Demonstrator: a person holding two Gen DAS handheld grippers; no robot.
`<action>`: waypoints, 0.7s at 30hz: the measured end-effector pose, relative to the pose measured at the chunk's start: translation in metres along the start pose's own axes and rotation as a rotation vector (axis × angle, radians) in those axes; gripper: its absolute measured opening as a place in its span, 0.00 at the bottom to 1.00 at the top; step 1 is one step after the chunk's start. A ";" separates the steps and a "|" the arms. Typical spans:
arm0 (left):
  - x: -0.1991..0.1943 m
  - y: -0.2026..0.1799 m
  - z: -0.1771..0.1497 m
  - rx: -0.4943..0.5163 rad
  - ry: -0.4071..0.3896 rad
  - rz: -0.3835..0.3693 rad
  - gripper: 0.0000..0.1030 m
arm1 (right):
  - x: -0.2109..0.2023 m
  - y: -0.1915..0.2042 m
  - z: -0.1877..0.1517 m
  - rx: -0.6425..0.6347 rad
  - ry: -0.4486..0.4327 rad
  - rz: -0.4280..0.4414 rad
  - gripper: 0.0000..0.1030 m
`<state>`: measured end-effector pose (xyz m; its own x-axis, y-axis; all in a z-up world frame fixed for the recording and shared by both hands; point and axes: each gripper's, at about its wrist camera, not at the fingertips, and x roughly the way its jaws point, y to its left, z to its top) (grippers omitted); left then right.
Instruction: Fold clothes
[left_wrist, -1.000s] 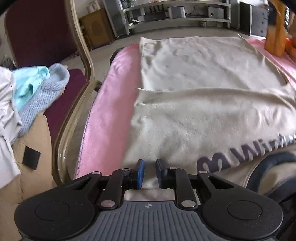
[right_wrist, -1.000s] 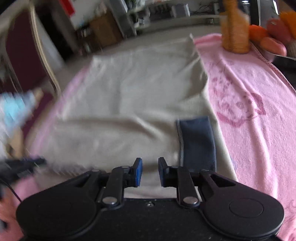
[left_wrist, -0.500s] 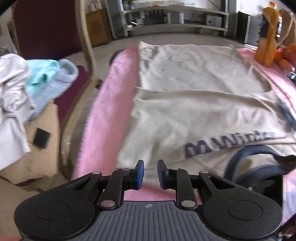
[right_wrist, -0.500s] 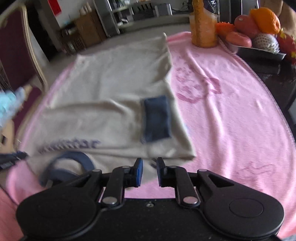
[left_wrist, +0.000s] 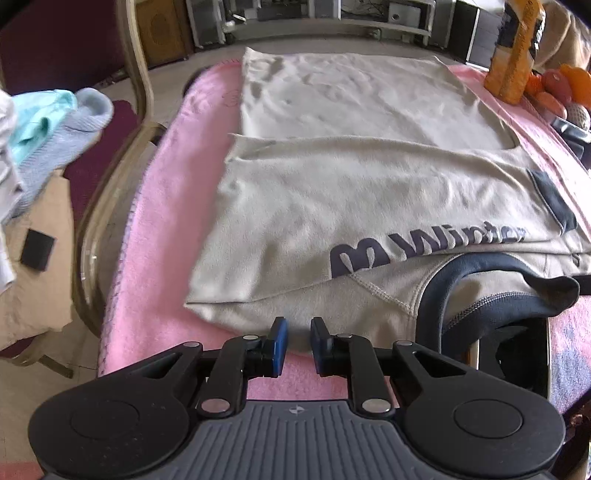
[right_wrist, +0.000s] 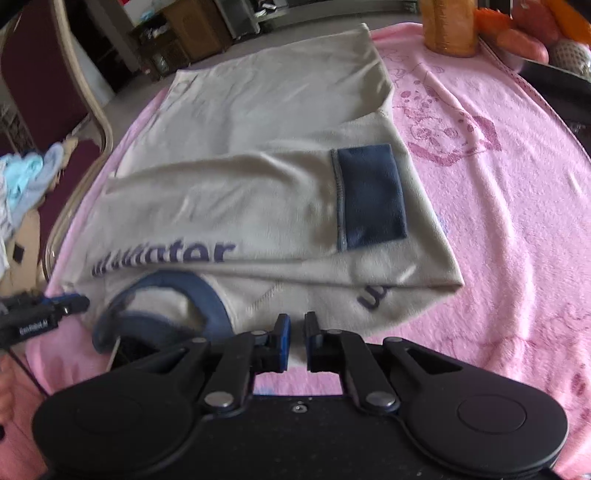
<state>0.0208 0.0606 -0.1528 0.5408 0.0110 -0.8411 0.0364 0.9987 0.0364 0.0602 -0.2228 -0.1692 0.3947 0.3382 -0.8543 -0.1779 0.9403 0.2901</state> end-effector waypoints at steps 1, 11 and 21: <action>-0.004 -0.001 -0.001 -0.003 -0.015 -0.006 0.16 | -0.004 -0.001 -0.002 0.005 -0.001 -0.006 0.07; 0.009 -0.012 0.014 -0.100 -0.021 -0.254 0.14 | -0.008 -0.007 -0.003 0.059 -0.038 0.026 0.09; 0.000 -0.032 -0.004 0.076 0.068 -0.162 0.21 | -0.005 -0.007 -0.005 0.044 0.010 0.009 0.10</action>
<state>0.0162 0.0287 -0.1561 0.4644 -0.1437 -0.8739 0.1831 0.9810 -0.0640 0.0546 -0.2310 -0.1688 0.3840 0.3467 -0.8558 -0.1412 0.9380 0.3167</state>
